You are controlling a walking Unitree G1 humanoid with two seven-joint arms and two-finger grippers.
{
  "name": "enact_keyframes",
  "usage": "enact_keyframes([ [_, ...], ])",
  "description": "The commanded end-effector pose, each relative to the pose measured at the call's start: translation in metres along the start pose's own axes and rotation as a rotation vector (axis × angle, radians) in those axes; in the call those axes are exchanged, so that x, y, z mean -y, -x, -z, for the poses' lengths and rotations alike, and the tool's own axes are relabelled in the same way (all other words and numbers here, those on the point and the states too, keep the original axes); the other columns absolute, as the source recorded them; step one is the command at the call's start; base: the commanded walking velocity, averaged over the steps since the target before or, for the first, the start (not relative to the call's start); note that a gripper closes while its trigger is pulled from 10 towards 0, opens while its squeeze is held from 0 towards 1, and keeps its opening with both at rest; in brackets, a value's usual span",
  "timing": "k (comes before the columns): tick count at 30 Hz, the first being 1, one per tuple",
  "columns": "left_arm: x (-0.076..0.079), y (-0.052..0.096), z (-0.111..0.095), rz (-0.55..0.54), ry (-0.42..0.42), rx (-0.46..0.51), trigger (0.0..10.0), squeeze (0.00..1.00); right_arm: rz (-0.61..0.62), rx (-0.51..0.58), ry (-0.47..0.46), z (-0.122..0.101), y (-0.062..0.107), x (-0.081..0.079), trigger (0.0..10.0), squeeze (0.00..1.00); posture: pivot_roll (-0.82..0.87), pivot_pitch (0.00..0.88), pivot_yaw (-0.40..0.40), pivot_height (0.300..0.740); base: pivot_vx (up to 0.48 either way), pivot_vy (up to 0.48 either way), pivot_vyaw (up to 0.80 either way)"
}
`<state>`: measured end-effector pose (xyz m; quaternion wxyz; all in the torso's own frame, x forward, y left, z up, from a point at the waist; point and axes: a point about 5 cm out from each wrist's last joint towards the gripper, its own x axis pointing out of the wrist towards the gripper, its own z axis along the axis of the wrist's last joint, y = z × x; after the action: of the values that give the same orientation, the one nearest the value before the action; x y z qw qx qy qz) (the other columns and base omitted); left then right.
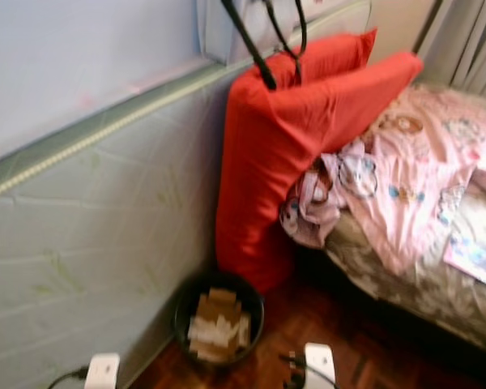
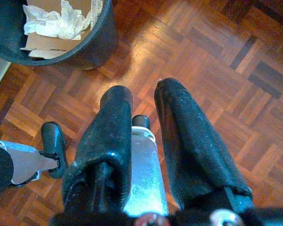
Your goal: Clean up the room
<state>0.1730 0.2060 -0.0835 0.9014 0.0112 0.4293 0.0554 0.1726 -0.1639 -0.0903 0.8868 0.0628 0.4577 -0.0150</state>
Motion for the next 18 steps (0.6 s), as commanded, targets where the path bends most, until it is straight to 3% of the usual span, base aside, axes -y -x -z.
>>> enact_keyframes([
  [1, 0.0399, -0.0158, -0.0784, 0.118, -0.078, 0.086, 10.0, 0.0, 0.087, 0.183, -0.163, -0.0403, 0.006, 0.0545, 10.0, 0.0, -0.09, 0.0, -0.076, 0.74, 0.0, -0.244, 0.0],
  [18, 0.0391, -0.0159, -0.0784, 0.104, -0.056, 0.087, 10.0, 0.0, 0.078, 0.187, -0.168, -0.041, 0.0059, 0.0537, 10.0, 0.0, -0.08, 0.0, -0.075, 0.74, 0.0, -0.32, 0.0],
])
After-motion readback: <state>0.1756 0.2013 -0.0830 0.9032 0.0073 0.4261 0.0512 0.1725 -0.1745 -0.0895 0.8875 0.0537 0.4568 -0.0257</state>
